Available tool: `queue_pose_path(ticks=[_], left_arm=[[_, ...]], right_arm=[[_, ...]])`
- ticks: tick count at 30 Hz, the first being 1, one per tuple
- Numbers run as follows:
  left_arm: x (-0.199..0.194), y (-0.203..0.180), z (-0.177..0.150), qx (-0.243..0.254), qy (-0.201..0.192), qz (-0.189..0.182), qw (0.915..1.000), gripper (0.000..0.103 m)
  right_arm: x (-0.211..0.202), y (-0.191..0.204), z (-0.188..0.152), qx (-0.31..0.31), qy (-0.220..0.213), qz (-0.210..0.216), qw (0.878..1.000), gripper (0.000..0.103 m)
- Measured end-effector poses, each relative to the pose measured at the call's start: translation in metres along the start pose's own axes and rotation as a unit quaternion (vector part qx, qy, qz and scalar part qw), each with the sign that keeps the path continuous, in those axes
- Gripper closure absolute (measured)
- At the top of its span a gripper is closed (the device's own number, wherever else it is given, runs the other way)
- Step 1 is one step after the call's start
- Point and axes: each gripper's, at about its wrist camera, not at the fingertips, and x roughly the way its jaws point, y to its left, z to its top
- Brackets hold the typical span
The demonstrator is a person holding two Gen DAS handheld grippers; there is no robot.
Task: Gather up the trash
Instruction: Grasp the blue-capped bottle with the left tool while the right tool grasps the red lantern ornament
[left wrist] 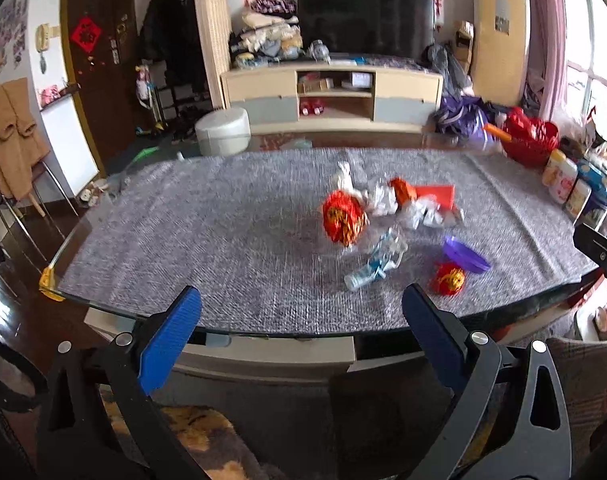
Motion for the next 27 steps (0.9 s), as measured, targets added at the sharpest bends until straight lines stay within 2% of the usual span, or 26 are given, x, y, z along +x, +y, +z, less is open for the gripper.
queue_pose_path(ticks=[3,6,8,11,13,18,27], left_arm=[[0.018,-0.001,-0.003,0.003,0.015,-0.009,0.9998,0.008],[0.033,-0.002,-0.006,0.007,0.028,-0.015,0.9995,0.008],[0.042,-0.001,-0.007,0.007,0.035,-0.016,0.9992,0.008],[0.054,0.002,-0.008,0.003,0.043,-0.02,0.9989,0.008],[0.061,0.003,-0.008,0.0,0.045,-0.024,0.9987,0.009],[0.083,0.0,-0.01,0.008,0.07,-0.044,0.9965,0.017],[0.109,-0.008,-0.012,0.021,0.095,-0.058,0.9936,0.017]], right_arm=[[0.018,0.006,-0.007,-0.004,0.022,0.019,1.0,0.004],[0.042,0.016,-0.019,-0.009,0.06,0.051,0.997,0.023],[0.058,0.023,-0.028,-0.015,0.088,0.069,0.994,0.042],[0.078,0.031,-0.038,-0.015,0.118,0.092,0.989,0.059],[0.088,0.035,-0.042,-0.013,0.128,0.102,0.986,0.063],[0.105,0.044,-0.046,-0.011,0.146,0.125,0.981,0.063],[0.128,0.046,-0.042,-0.008,0.152,0.119,0.981,0.062]])
